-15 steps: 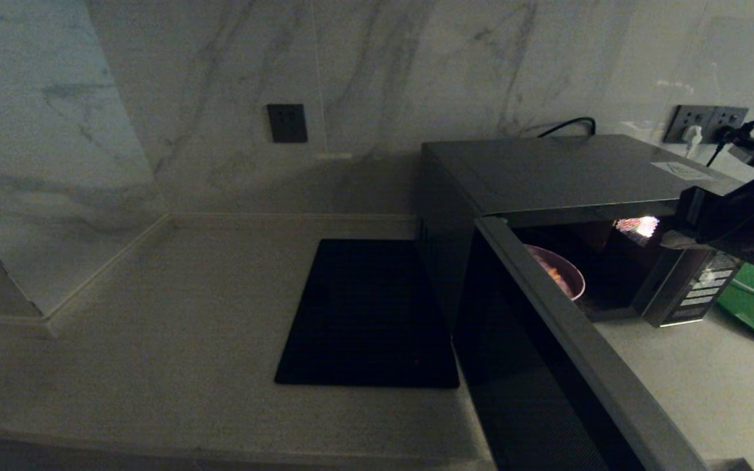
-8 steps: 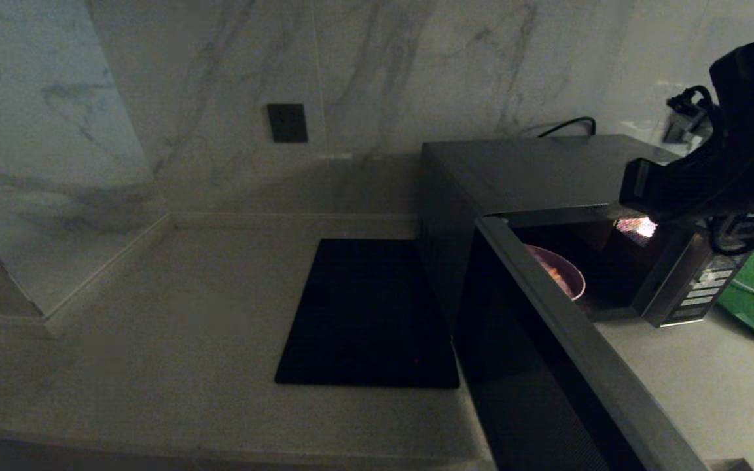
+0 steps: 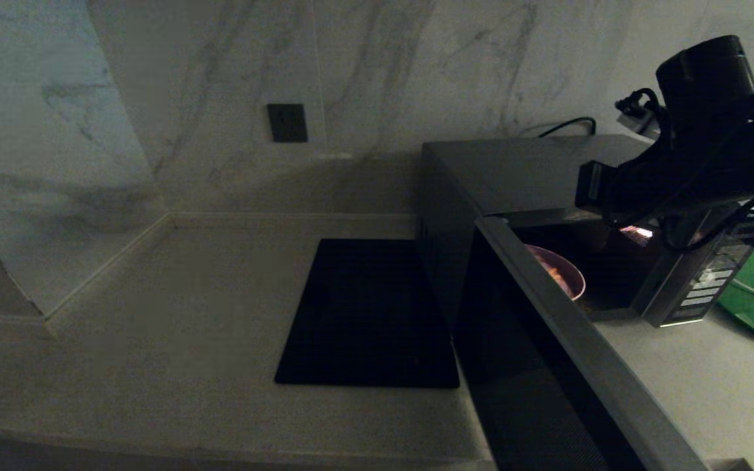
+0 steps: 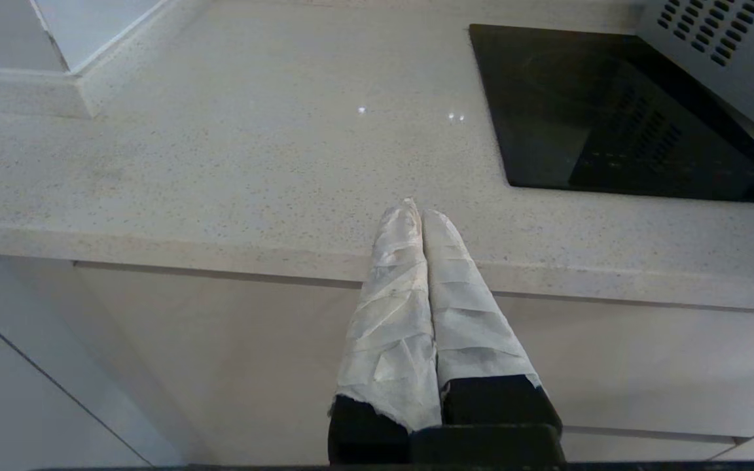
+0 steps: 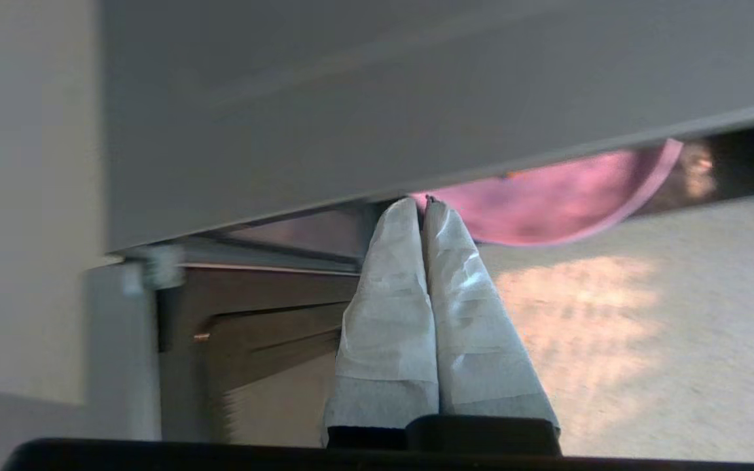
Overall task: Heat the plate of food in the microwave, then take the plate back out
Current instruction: Take the plate out of the microwave
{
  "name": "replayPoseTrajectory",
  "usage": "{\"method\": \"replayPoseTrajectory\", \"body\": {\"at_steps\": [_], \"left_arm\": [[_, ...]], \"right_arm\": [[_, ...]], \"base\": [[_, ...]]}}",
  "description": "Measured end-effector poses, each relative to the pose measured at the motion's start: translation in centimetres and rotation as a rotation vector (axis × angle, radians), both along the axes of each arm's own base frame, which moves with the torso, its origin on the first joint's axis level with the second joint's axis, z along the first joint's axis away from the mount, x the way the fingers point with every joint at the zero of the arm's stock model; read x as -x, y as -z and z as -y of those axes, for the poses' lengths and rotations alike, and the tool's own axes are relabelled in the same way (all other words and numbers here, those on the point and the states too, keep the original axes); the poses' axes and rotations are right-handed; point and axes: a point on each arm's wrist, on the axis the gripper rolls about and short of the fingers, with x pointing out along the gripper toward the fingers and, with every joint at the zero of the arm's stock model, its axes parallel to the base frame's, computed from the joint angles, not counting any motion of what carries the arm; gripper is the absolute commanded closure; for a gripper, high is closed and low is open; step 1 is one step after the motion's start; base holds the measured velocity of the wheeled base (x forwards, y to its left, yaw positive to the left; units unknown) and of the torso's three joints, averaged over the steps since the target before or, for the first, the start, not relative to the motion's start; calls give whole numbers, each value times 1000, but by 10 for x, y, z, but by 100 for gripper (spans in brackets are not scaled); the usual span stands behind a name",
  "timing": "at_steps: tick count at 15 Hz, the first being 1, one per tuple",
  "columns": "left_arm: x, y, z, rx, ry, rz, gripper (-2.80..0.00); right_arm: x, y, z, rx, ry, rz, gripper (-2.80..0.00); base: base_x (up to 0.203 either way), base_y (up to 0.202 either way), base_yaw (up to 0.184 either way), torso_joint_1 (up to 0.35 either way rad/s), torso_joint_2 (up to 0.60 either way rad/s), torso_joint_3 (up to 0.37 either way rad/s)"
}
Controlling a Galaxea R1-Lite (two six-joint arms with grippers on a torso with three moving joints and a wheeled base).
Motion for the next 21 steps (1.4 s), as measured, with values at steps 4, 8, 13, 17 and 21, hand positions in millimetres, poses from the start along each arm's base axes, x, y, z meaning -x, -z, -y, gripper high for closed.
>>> {"method": "replayPoseTrajectory", "body": {"at_steps": [4, 8, 13, 17, 21], "left_arm": [[0, 0, 0, 0, 0, 0, 0], [0, 0, 0, 0, 0, 0, 0], [0, 0, 0, 0, 0, 0, 0], [0, 0, 0, 0, 0, 0, 0], [0, 0, 0, 0, 0, 0, 0]], "right_arm": [[-5, 1, -18, 0, -46, 4, 0], [-12, 4, -27, 0, -64, 2, 0], [-21, 6, -32, -3, -69, 8, 0], [-28, 6, -36, -9, -78, 22, 0], [-32, 6, -43, -15, -91, 46, 0]], "base": [[0, 0, 0, 0, 0, 0], [0, 0, 0, 0, 0, 0], [0, 0, 0, 0, 0, 0], [0, 0, 0, 0, 0, 0], [0, 0, 0, 0, 0, 0]]}}
